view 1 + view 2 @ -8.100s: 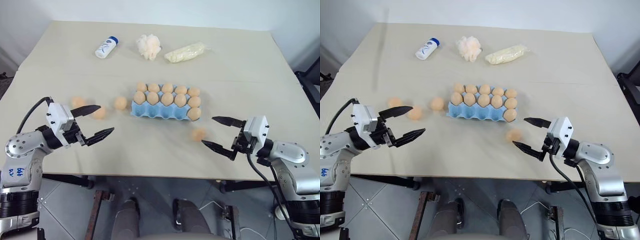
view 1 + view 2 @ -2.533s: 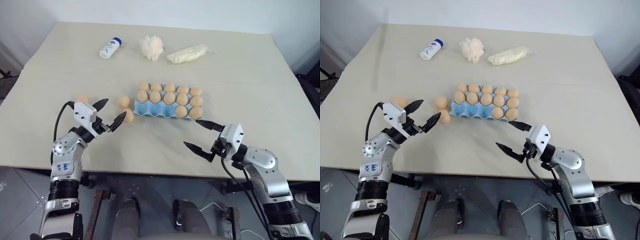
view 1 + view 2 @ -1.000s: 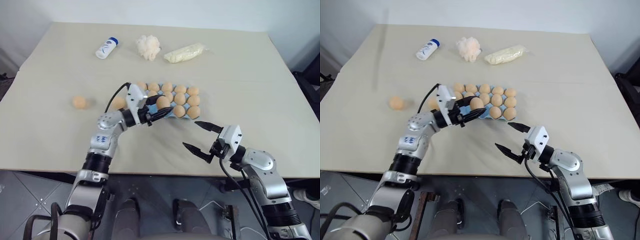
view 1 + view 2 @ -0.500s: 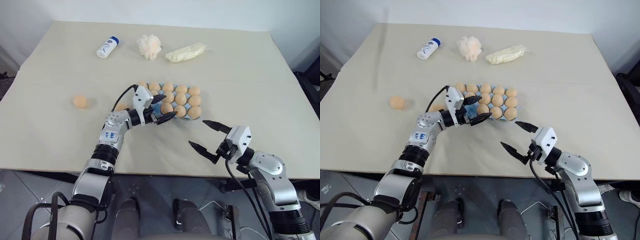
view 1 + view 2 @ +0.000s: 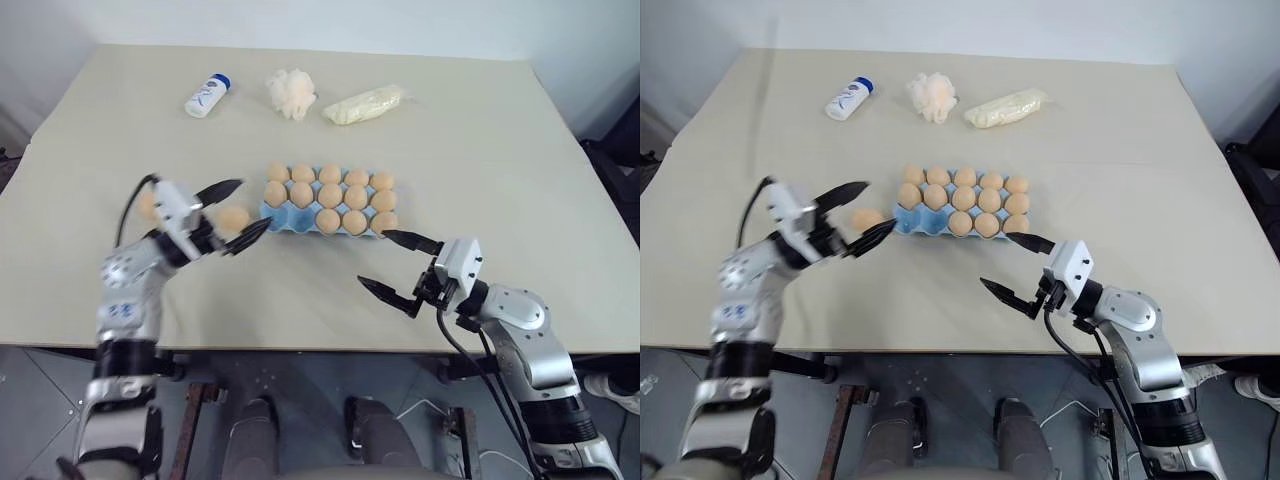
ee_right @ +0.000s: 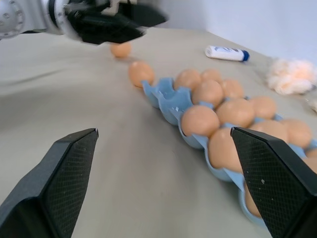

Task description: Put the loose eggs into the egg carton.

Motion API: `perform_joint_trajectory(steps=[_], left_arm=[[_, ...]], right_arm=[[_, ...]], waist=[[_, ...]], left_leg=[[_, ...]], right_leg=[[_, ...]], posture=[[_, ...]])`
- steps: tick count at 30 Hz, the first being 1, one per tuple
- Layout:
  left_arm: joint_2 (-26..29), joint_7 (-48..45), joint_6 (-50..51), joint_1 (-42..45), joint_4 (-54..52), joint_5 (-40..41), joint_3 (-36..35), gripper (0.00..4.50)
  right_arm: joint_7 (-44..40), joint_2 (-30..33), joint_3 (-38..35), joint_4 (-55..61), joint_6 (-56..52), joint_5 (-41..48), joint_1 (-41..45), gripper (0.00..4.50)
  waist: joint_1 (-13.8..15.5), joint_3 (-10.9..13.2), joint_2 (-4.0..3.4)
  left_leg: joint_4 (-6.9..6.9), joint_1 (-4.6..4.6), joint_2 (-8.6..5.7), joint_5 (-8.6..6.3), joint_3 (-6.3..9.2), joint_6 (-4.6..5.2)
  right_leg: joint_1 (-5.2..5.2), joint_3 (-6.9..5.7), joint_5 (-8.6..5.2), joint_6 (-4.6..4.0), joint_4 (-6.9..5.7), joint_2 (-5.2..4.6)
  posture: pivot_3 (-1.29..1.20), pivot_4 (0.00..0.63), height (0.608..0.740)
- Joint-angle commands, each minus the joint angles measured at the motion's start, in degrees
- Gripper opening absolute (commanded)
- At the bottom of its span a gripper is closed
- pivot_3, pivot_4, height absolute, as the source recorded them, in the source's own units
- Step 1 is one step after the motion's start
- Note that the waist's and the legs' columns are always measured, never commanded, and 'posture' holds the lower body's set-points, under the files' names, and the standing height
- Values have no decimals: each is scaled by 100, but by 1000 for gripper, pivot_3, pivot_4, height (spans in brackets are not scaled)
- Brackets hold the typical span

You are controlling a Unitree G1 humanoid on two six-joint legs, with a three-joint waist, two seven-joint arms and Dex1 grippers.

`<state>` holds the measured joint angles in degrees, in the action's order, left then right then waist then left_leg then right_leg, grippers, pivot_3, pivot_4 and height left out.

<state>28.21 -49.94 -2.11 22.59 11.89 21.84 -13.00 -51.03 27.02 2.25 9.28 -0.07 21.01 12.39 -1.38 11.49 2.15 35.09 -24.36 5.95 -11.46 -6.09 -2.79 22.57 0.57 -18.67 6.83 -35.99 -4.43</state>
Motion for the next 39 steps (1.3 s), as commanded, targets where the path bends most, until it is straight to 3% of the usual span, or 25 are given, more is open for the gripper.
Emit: perform_joint_trajectory(steps=[1, 6, 12, 19, 28, 37, 39], left_arm=[[266, 312, 37, -679, -619, 153, -592, 4459], [314, 628, 145, -1580, -781, 221, -1069, 4459], [244, 770, 239, -1644, -615, 191, -966, 4459], [-46, 1237, 153, -377, 288, -236, -440, 4459], [-425, 1775, -665, 1784, 3005, -939, 3, 4459], [-589, 1870, -1071, 2773, 4734, -1219, 177, 4459], [-582, 1907, -1082, 2843, 4896, -1237, 168, 4051]], right_arm=[[-191, -73, 44, -78, 76, 127, 228, 4500], [-420, -132, 128, -320, 112, 131, 484, 4500], [-507, -170, 141, -444, 134, 113, 621, 4500], [-478, -151, 108, -385, 125, 76, 557, 4500], [-249, -174, 48, -221, 131, 18, 374, 4500], [-151, -108, -15, -106, 99, 21, 292, 4500], [-116, -97, -47, -103, 103, 17, 291, 4500]], waist=[[-18, 0, 1], [-21, 0, 1], [-29, -1, 1], [-17, -3, 3], [-15, -3, 6], [-14, -2, 8], [-14, -2, 8]], left_leg=[[1, 1, 0, 0, 2, 0], [-5, 7, -1, -14, 1, -22], [-11, 7, 1, -17, 1, -25], [-13, 7, -2, -16, -2, -25], [-4, 4, -1, -1, -11, 0], [-3, 2, 2, -6, -33, -1], [-2, 2, 2, -6, -34, -1]], right_leg=[[-2, -3, 0, -1, 0, -1], [-4, -5, 3, -8, 1, -14], [-2, -5, 2, -17, 5, -17], [-2, -7, 3, -15, 5, -17], [3, -10, 7, -7, 5, -9], [17, -13, 8, -3, 5, -9], [17, -12, 8, -2, 5, -9]], posture=[[0, 150, 740], [0, 150, 740], [0, 150, 740], [0, 150, 740], [0, 150, 740], [0, 150, 740], [0, 150, 740]])
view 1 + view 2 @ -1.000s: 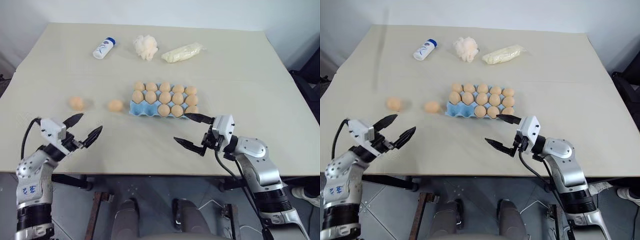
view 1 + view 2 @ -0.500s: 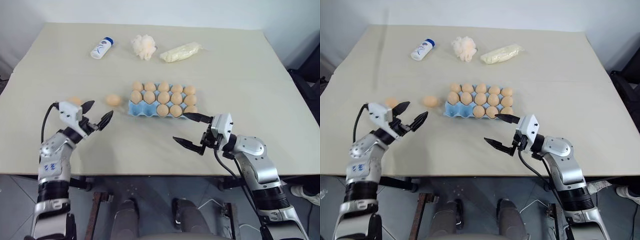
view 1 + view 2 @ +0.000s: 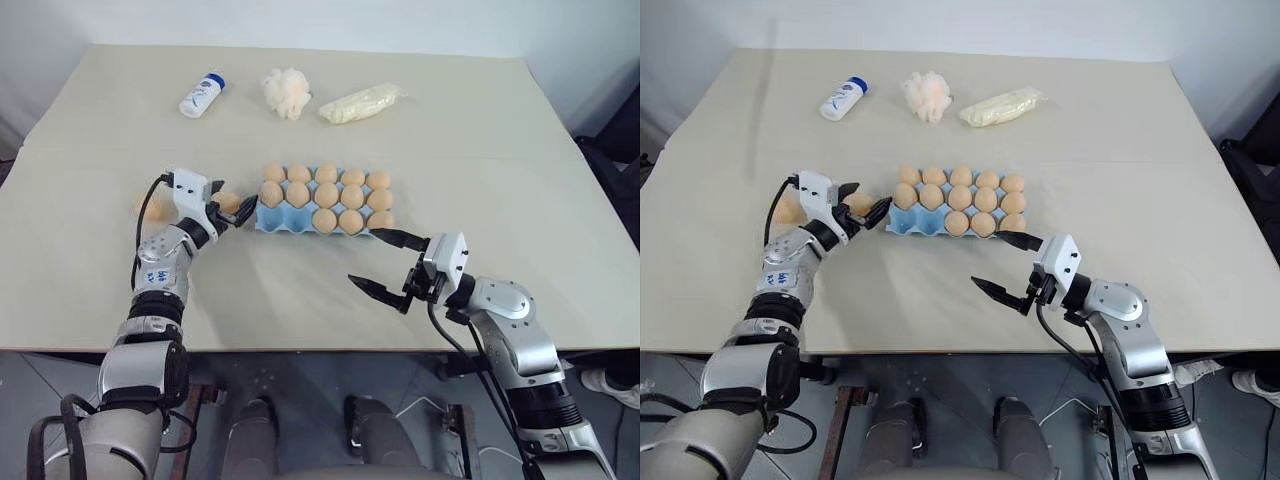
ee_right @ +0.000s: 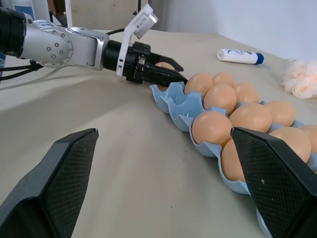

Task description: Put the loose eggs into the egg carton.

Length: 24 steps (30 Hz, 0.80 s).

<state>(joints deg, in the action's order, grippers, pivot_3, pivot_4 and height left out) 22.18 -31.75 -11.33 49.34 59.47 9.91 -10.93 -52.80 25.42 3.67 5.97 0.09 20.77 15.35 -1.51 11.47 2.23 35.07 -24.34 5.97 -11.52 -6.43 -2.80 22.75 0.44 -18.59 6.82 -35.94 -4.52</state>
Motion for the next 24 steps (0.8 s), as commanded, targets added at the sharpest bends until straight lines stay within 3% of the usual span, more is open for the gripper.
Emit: perform_joint_trajectory(steps=[1, 6, 8, 13, 18, 22, 24], left_arm=[[25, 75, -184, 174, 184, -51, -38, 3829], [68, -15, -280, 29, 225, -44, -55, 2249], [80, -108, -376, -66, 75, 47, -117, 1890], [-114, -778, -422, -234, -1000, 548, -206, 1820], [-535, -1419, 331, -313, -2462, 725, 386, 1820], [-935, -1578, 783, -298, -2710, 698, 739, 1820], [-1088, -1569, 606, -180, -2286, 451, 923, 1820]], right_arm=[[78, 62, -195, 234, 85, 39, -11, 4500], [143, 56, -193, 318, 78, 36, -98, 4500], [156, 63, -195, 323, 77, 39, -104, 4500], [174, 80, -214, 320, 75, 44, -98, 4500], [174, 95, -212, 310, 85, 33, -116, 4500], [206, 64, -184, 298, 106, -6, -114, 4500], [264, 68, -214, 376, 101, -12, -147, 4500]], waist=[[1, 0, 0], [7, 0, 0], [-2, 0, 0], [5, 0, 0], [135, 0, 0], [155, 0, 0], [141, 0, 0]], left_leg=[[0, 0, 0, 0, 0, 0], [-1, 0, 1, 0, 0, -1], [-1, 0, 1, 0, -3, -1], [-1, 0, 3, 0, -3, 0], [4, -5, 2, 0, -5, -1], [10, -4, 0, 0, -7, -1], [12, -4, 0, 0, -6, 0]], right_leg=[[0, 1, 0, 0, 0, 0], [0, 0, 0, 0, 0, 0], [0, 0, 0, 0, 1, 0], [1, 1, 0, 0, -2, 0], [1, 3, 1, 1, -1, 0], [-2, 5, 2, 4, 1, 0], [-2, 6, 3, 5, 0, 0]], posture=[[0, 150, 740], [0, 150, 740], [0, 150, 740], [0, 150, 740], [0, 150, 740], [0, 150, 740], [0, 150, 740]])
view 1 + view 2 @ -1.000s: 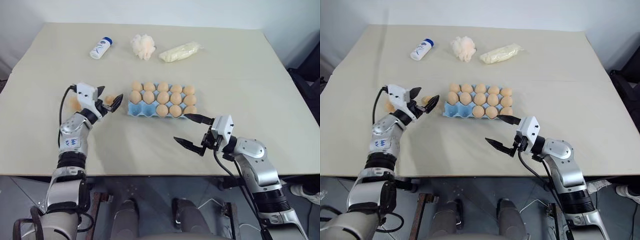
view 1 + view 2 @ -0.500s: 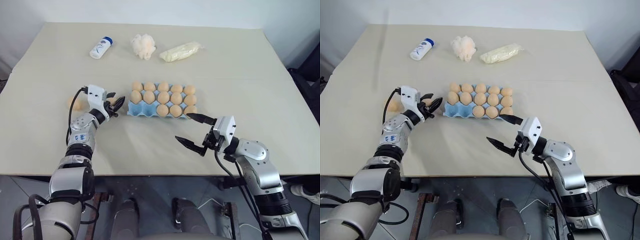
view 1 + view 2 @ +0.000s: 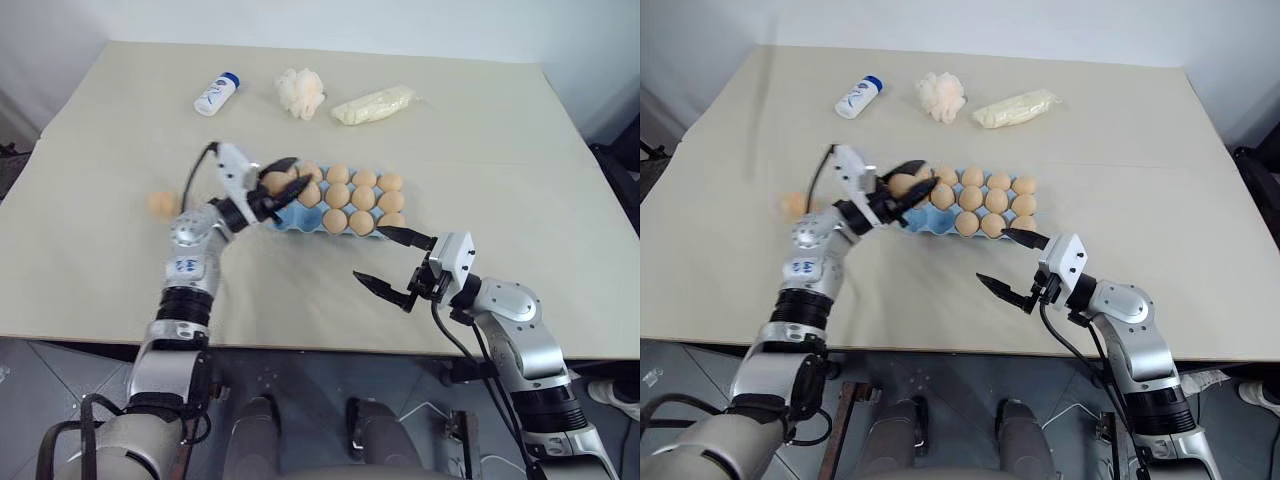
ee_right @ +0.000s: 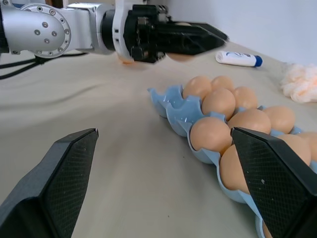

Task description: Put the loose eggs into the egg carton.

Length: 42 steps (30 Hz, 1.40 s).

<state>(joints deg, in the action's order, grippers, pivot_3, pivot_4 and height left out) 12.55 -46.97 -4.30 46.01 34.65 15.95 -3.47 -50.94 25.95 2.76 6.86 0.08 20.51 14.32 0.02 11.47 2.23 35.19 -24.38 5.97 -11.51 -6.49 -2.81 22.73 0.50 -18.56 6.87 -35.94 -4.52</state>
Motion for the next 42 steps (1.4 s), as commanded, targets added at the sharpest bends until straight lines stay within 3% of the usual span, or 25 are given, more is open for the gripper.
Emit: perform_joint_trajectory(steps=[1, 3, 11, 12, 22, 24, 26, 31, 37, 42], left_arm=[[-163, -43, -172, 190, 328, -204, 202, 1820], [-149, -25, -197, 273, 544, -223, 182, 1820], [95, -96, -565, 449, 809, -169, -40, 4336], [155, -141, -588, 404, 722, -135, -79, 4491], [994, -382, -241, -888, -1005, 436, -710, 4491], [1231, -296, -97, -1431, -1385, 450, -864, 4491], [1471, 93, -39, -2475, -2015, 533, -1506, 4491], [1481, 1023, -332, -4532, -2823, 393, -2641, 4491], [1117, 1883, -179, -4911, -3018, 641, -3034, 4491], [1043, 2394, 92, -4472, -2837, 650, -2930, 4491]], right_arm=[[91, 24, -135, 321, 101, 14, -64, 4500], [135, 50, -149, 348, 118, -40, -96, 4500], [265, 16, -164, 431, 116, -38, -167, 4500], [267, 16, -162, 430, 119, -37, -173, 4500], [193, -26, -93, 303, 147, 0, -81, 4500], [126, -33, -63, 268, 156, 20, -47, 4500], [28, -52, -16, 195, 194, 29, 42, 4500], [-17, -134, -25, 142, 164, 124, 335, 4500], [-106, -54, -51, 175, 110, 183, 218, 4500], [-186, -26, -29, 134, 88, 177, 249, 4500]], waist=[[-21, 0, 0], [-41, 0, 0], [-12, 0, 0], [-11, 0, 0], [-40, 0, -1], [-44, -1, -1], [3, 0, 0], [-266, -7, 1], [-136, -13, 4], [-187, -18, 12]], left_leg=[[0, 0, 0, 0, 0, 0], [-1, 1, 1, 0, 1, 0], [-3, 1, 1, 0, 3, 0], [-4, 1, 1, -1, 2, 0], [-5, 2, 5, -1, -2, 0], [-5, 3, 6, -1, -2, 1], [-5, 4, 7, -1, -2, 2], [-11, 23, 30, -29, -35, 9], [-9, 25, 30, -37, -26, -13], [-13, 24, 30, -33, -49, -1]], right_leg=[[1, 0, 0, 0, 0, 0], [3, 1, 0, 0, -2, 2], [3, 1, 0, 0, 1, 2], [3, 1, 0, 0, 1, 2], [3, 4, 0, -1, -4, 3], [3, 3, 0, -1, -5, 3], [3, 3, 0, -1, -6, 3], [5, 0, -4, -11, -4, -2], [-10, -18, 0, -54, 15, -16], [-12, -4, 15, -95, 49, -17]], posture=[[0, 150, 740], [0, 150, 740], [0, 150, 740], [0, 150, 740], [0, 150, 740], [0, 150, 740], [0, 150, 740], [0, 150, 740], [0, 150, 740], [0, 150, 740]])
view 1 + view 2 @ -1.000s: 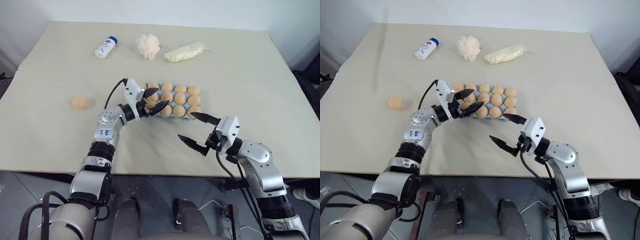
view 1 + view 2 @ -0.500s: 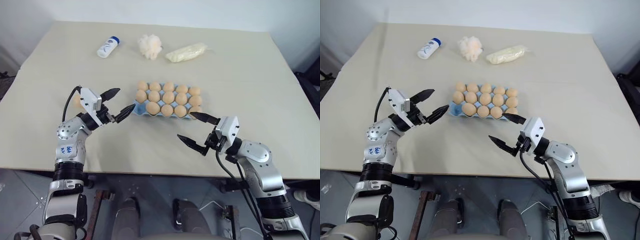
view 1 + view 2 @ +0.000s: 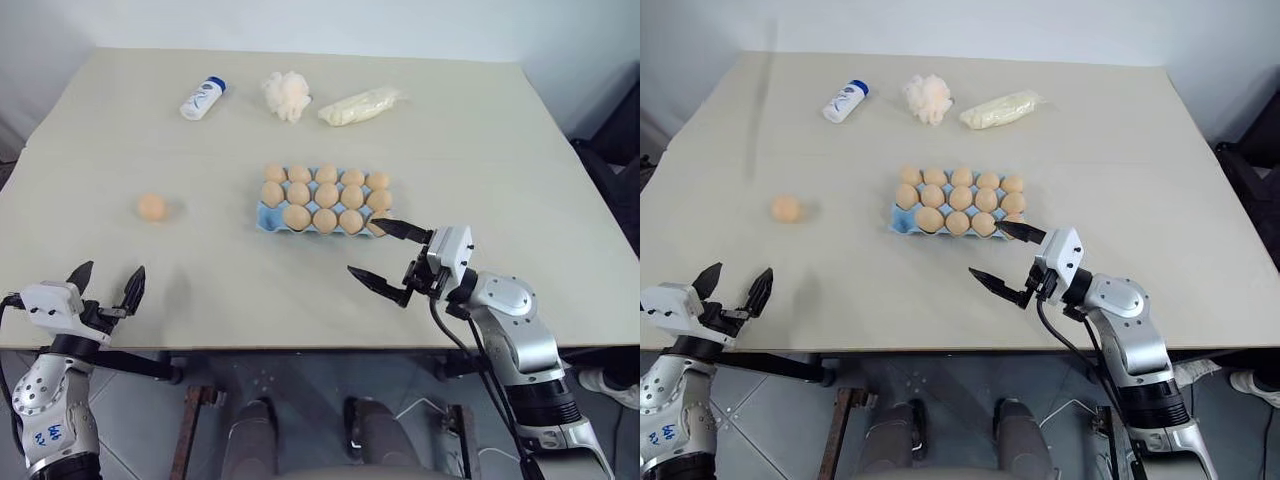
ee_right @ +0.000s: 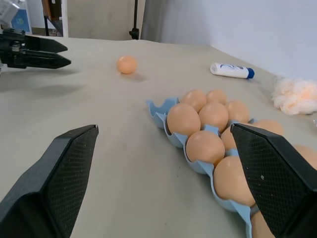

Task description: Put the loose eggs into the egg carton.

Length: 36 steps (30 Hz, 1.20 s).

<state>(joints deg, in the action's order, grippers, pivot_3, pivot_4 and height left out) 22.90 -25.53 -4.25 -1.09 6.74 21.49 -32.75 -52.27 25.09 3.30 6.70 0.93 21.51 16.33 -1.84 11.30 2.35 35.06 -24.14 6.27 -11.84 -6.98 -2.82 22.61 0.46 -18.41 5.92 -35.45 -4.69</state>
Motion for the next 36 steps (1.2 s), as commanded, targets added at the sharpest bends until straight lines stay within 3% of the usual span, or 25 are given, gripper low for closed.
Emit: perform_joint_trajectory(steps=[1, 10, 19, 22, 25, 30, 36], left_arm=[[17, 358, 163, 374, -31, 50, 57, 4491], [262, 724, 194, 1956, 1108, -323, 523, 4491], [484, 990, 116, 3734, 3524, -805, 976, 4491], [514, 938, 43, 3959, 3928, -884, 1106, 4491], [552, 980, -125, 4110, 4216, -891, 1110, 3905], [558, 661, -498, 4033, 4162, -847, 1180, 2275], [314, -1226, -1104, 3443, 2651, -449, 1773, 2275]], right_arm=[[-67, 64, -81, 150, -4, 79, 55, 4500], [-179, 81, -33, 125, -62, 48, 39, 4500], [7, 50, -52, 272, -89, 9, -145, 4500], [67, 67, -63, 330, -103, 7, -185, 4500], [124, 95, -80, 398, -118, 7, -266, 4500], [180, 125, -83, 487, -132, 0, -396, 4500], [241, 176, -122, 516, -145, 9, -463, 4500]], waist=[[0, -1, 2], [23, -2, 1], [31, -2, 2], [36, -2, 2], [31, -2, 3], [30, -2, 3], [46, -2, 3]], left_leg=[[-1, 0, 1, 0, 2, 0], [-1, -4, 10, 2, -8, -5], [1, -5, 11, 14, -15, 11], [2, -16, 12, 17, -22, 14], [1, -16, 19, 15, -40, 11], [2, -17, 28, 17, -62, 6], [3, -17, 35, 13, -76, -2]], right_leg=[[3, -1, 1, -1, -2, 4], [20, -15, 31, 55, -15, 13], [30, -28, 33, 60, -19, 16], [46, -30, 34, 62, -21, 16], [61, -32, 34, 62, -26, 15], [85, -31, 34, 61, -48, 17], [89, -27, 34, 60, -46, 17]], posture=[[0, 150, 740], [0, 150, 740], [0, 150, 740], [0, 150, 740], [0, 150, 740], [0, 150, 740], [0, 150, 740]])
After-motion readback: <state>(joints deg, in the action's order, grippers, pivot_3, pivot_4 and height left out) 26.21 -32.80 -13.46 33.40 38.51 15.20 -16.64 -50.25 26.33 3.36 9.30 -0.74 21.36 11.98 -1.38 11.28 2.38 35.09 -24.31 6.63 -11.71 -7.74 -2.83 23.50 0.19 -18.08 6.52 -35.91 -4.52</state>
